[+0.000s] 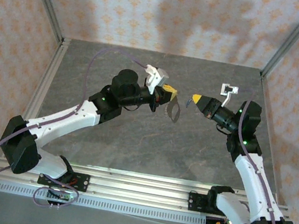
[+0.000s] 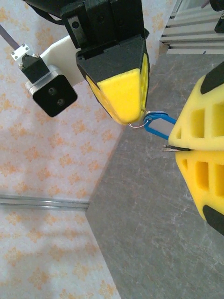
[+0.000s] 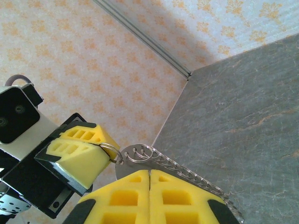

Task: Put the keys on the keyring

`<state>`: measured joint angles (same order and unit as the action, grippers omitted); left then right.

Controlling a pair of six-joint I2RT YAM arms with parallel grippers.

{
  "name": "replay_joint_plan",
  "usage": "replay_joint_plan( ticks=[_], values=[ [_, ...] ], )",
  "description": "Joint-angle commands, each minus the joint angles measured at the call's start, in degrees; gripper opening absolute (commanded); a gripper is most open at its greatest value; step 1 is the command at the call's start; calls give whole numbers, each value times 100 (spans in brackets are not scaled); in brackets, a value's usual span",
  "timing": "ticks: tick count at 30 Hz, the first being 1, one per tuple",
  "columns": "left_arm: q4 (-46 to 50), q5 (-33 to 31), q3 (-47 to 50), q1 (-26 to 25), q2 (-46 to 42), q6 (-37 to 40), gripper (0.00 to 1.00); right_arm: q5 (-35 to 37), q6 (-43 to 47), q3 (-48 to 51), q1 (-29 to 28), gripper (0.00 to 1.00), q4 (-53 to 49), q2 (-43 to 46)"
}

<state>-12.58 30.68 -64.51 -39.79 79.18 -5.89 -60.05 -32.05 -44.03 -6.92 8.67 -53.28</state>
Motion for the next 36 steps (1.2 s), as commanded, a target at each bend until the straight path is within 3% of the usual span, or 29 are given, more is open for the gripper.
replay_joint_plan(
  ticks=[1, 14, 24, 36],
  values=[
    [-87, 242, -248, -64, 88, 125, 0, -124, 138, -234, 33, 0, 89, 142],
    [-271, 184, -276, -81, 168, 99, 0, 78, 353, -533, -203, 0, -111, 119],
    [-430, -257, -311, -92, -377, 604, 0, 1312, 490, -169, -109, 0, -604, 765],
    [-1150, -360, -584, -125, -566, 82, 0, 1501, 459, 58, -68, 0, -656, 1074]
  ],
)
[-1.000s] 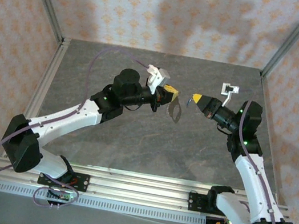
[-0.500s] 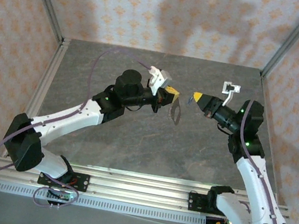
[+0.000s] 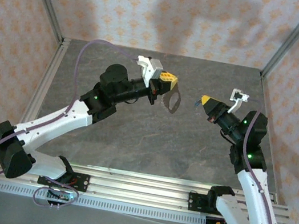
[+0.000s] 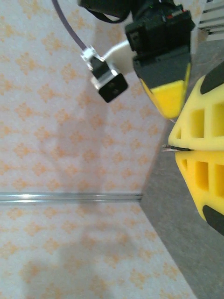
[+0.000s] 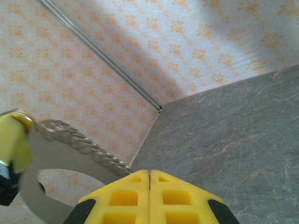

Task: Put the keys on the keyring

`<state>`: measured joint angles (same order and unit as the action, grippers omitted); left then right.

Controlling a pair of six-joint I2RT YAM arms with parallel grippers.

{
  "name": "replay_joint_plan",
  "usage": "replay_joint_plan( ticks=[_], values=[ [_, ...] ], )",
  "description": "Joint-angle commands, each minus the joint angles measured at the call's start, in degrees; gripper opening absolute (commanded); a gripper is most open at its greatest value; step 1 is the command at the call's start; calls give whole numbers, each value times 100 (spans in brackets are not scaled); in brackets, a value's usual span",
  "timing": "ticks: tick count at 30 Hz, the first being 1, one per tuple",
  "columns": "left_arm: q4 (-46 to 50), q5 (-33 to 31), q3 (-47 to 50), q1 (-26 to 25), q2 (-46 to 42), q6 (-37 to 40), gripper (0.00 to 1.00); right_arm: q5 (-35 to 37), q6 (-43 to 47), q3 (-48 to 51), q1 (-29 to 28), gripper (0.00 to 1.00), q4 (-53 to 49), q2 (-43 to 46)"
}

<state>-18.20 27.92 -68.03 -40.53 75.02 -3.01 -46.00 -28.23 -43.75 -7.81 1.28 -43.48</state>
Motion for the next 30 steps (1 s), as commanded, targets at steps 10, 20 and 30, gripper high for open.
replay_joint_plan(
  ticks=[10, 20, 30],
  values=[
    [-903, -77, -338, -82, -145, -682, 0, 187, 6, 86, 17, 0, 237, 103],
    [-1051, -15, -343, -86, -120, -1053, 0, 278, -2, 0, 12, 0, 224, 153],
    [-965, 470, -434, -85, -49, -944, 0, 341, 25, -68, 17, 0, 192, 209]
  ],
)
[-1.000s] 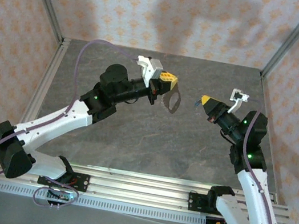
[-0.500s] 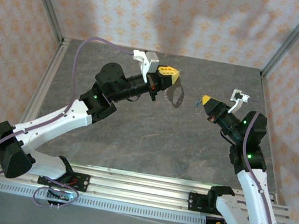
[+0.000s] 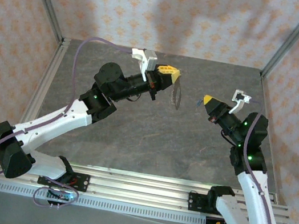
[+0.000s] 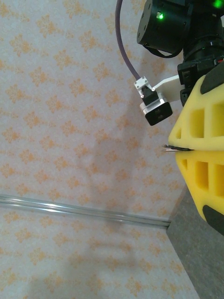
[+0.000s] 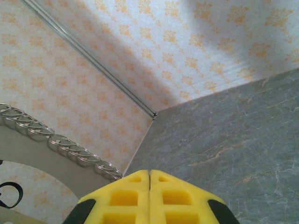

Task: Put the keys on the keyring

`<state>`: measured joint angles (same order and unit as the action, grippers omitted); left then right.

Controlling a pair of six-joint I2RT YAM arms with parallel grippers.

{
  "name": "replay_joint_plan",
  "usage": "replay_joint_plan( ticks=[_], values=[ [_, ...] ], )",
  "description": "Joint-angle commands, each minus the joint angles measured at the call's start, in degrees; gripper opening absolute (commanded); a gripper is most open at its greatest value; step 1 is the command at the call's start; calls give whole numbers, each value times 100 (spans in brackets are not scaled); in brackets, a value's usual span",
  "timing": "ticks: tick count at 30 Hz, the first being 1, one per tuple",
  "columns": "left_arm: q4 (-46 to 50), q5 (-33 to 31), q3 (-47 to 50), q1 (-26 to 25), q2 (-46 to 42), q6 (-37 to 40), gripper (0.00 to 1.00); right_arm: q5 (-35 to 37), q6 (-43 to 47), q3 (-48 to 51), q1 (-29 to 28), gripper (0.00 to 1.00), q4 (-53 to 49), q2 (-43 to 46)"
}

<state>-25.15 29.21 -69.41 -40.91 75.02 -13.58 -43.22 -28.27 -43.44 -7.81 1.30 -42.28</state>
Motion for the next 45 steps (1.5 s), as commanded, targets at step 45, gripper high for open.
replay_joint_plan(
  ticks=[45],
  values=[
    [1417, 614, -353, -58, -126, 2338, 0, -836, -81, -737, 17, 0, 985, -232]
  ],
)
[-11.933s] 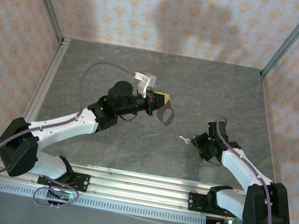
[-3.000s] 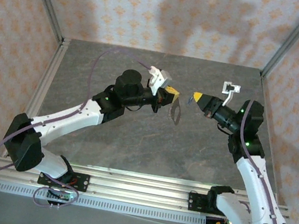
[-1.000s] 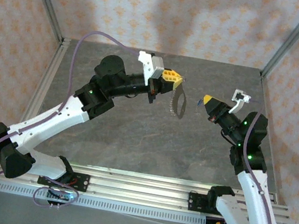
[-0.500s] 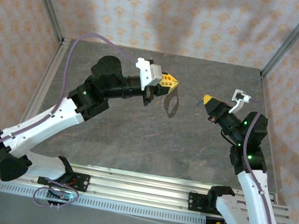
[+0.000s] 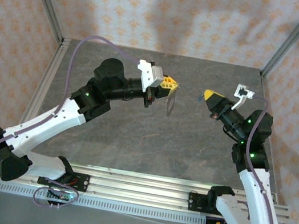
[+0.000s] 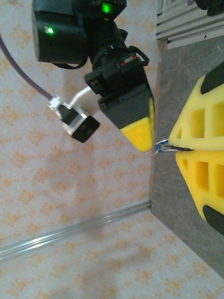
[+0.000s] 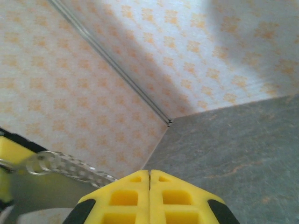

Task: Put the keys on the keyring

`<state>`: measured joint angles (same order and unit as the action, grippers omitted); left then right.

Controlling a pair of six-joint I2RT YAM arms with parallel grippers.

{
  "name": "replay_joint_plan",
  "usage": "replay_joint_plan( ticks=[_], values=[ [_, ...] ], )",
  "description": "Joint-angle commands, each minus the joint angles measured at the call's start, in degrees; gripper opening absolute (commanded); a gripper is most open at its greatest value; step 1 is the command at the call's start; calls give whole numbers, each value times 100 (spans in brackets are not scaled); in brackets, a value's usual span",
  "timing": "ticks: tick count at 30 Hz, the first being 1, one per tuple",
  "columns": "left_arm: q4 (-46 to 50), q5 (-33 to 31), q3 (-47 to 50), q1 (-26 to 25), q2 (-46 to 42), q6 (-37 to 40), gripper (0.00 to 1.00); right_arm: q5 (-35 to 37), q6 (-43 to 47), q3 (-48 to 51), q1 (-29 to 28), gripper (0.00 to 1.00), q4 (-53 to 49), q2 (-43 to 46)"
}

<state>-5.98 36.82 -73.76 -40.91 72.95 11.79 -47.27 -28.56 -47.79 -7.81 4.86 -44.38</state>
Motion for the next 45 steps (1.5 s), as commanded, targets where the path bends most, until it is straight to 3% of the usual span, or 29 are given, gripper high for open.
replay_joint_plan(
  ticks=[1, 12, 30, 45],
  values=[
    [-535, -178, 101, -58, 104, -228, 0, -486, -58, -341, 17, 0, 679, -48],
    [-738, -235, 95, -58, 341, -352, 0, -1001, -77, -738, -321, 0, 1053, -386],
    [-817, -245, 54, -57, 374, -492, 0, -1072, 238, -946, -934, 0, 790, -614],
    [-817, -210, 33, -55, 378, -519, 0, -941, 263, -1057, -1027, 0, 845, -809]
  ],
)
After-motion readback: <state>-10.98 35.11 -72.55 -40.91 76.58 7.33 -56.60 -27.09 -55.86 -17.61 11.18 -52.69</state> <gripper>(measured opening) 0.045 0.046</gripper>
